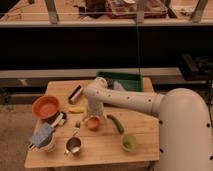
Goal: Place apple in table surface
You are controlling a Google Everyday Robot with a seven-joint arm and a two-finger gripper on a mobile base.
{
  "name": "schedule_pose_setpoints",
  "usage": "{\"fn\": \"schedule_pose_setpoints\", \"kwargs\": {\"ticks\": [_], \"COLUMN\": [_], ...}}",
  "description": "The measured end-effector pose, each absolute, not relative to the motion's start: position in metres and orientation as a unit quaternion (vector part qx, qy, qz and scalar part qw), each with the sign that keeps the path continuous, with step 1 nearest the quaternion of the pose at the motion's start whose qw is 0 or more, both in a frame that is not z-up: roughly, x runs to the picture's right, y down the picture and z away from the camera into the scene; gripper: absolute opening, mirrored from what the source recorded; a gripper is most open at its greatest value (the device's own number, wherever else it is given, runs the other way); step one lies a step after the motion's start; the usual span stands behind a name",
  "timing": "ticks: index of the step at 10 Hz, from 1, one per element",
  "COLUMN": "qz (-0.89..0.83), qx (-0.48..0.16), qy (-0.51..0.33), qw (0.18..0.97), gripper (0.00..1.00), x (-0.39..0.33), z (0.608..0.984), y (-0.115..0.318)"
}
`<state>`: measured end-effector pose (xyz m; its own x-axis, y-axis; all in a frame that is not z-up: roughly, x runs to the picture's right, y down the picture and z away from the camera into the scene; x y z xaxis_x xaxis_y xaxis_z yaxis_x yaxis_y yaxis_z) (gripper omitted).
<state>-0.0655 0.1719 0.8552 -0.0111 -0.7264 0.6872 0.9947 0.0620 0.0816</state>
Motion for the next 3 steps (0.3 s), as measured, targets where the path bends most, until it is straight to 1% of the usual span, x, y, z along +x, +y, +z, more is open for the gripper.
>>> {"fn": "schedule_pose_setpoints", "kwargs": {"ticks": [3], "qz": [-0.645], "qx": [-0.212], "qy": [-0.283], "qw": [0.678], "gripper": [0.75], "x": [-0.063], "z": [0.841], "y": [0.16]}}
